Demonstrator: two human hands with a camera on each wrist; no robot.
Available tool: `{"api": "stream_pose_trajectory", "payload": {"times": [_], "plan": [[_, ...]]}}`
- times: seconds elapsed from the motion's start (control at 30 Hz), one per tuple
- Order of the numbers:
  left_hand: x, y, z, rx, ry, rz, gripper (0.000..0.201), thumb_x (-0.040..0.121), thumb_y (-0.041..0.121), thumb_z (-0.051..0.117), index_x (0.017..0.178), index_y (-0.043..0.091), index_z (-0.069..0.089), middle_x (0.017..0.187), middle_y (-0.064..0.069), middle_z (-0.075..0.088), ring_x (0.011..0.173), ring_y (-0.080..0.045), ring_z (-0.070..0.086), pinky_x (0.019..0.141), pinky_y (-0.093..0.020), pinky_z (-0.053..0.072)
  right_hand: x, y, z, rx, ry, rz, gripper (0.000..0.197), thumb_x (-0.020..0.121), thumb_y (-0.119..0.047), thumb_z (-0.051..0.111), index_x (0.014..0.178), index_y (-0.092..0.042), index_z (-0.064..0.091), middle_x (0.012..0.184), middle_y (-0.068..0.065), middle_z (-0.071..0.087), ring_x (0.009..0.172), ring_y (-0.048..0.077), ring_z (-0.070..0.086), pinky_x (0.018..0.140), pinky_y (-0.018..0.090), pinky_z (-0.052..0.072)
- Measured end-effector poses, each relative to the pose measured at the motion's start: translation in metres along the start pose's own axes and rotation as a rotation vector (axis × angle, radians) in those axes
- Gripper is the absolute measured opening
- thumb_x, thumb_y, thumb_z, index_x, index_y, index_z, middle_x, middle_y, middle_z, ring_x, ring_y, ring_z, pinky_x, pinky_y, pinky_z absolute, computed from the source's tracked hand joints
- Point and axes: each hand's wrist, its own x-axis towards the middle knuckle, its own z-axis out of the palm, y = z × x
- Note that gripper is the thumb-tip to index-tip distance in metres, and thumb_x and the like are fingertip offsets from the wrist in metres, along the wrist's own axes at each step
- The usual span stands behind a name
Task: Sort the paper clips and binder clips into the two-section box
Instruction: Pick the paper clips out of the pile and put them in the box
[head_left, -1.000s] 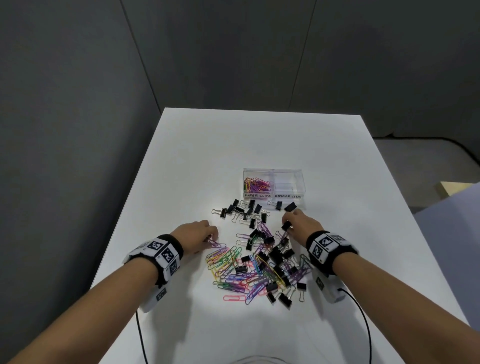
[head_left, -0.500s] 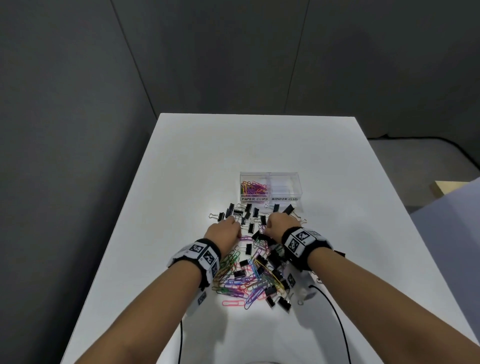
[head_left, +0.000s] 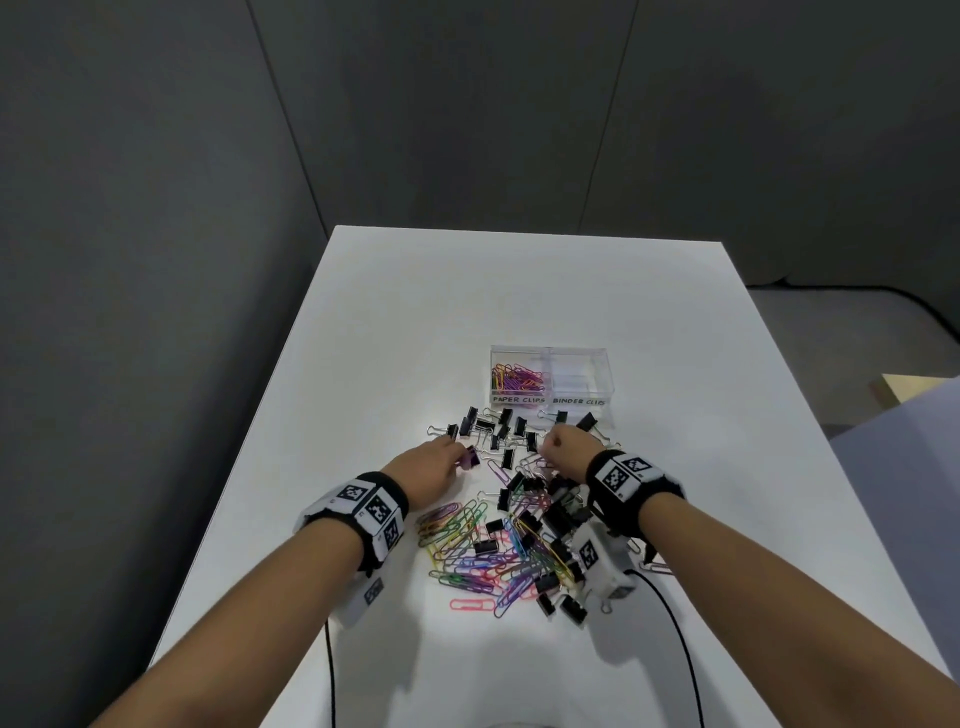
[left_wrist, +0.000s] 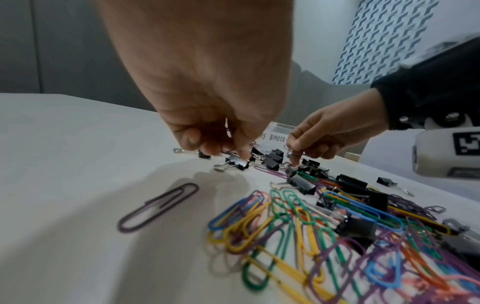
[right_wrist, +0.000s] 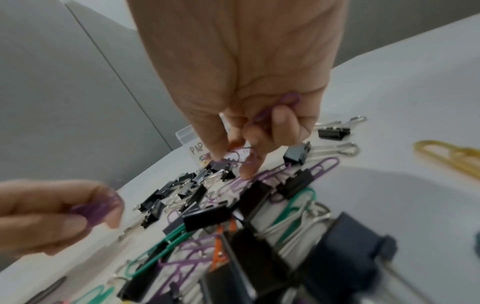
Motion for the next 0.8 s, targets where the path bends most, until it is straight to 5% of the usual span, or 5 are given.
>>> {"api": "stream_pose_trajectory", "payload": {"times": [0.1,0.27,0.43,0.6,0.8], "plan": [[-0.004,-0.004,-0.003,-0.040,0.012,-0.045,0.013,0.099,0.015,0.031,0.091,0.012,0.042,0.097,-0.008,0.047,0.081,-0.020,0.043,0.073,-0.027,0.032,-0.004,0.003,-0.005,0.083,0.069,-0.011,0.015,0.097,-0.017,0.033,0.083,-0.014,0.038,0.072,0.004,0.054,0.062,0.018,0.048,0.056,0.027,0.038],[-0.010,-0.007,-0.003,-0.030,-0.031,-0.132,0.027,0.101,0.026,0.030,0.091,0.006,0.045,0.087,-0.012,0.050,0.076,-0.022,0.043,0.070,-0.029,0.031,-0.008,0.009,-0.016,0.068,0.091,-0.022,0.014,0.097,-0.010,0.033,0.105,-0.014,0.043,0.067,0.000,0.052,0.057,0.014,0.046,0.051,0.024,0.036],[-0.013,-0.013,0.000,-0.012,-0.045,-0.126,0.034,0.102,0.026,0.029,0.101,0.002,0.053,0.102,-0.017,0.062,0.091,-0.029,0.056,0.078,-0.034,0.039,-0.010,0.010,-0.015,-0.123,-0.004,0.011,0.023,0.093,-0.001,0.028,0.088,-0.015,0.046,0.076,0.000,0.048,0.074,0.022,0.051,0.062,0.028,0.038],[-0.019,-0.014,0.001,-0.026,-0.074,-0.127,0.028,0.099,0.014,0.033,0.119,0.008,0.051,0.116,-0.015,0.062,0.102,-0.030,0.056,0.086,-0.033,0.041,-0.018,0.015,-0.013,-0.593,0.051,-0.132,0.024,0.095,-0.021,0.046,0.119,-0.019,0.047,0.128,0.004,0.048,0.098,0.027,0.061,0.078,0.036,0.049],[-0.022,-0.012,0.010,0.135,-0.174,-0.123,0.037,0.088,0.037,0.057,0.115,0.012,0.053,0.117,-0.006,0.060,0.103,-0.025,0.058,0.086,-0.032,0.045,-0.011,0.012,-0.002,-0.731,0.042,-0.233,0.038,0.090,-0.006,0.052,0.126,-0.019,0.049,0.132,0.003,0.046,0.102,0.031,0.060,0.082,0.040,0.053]]}}
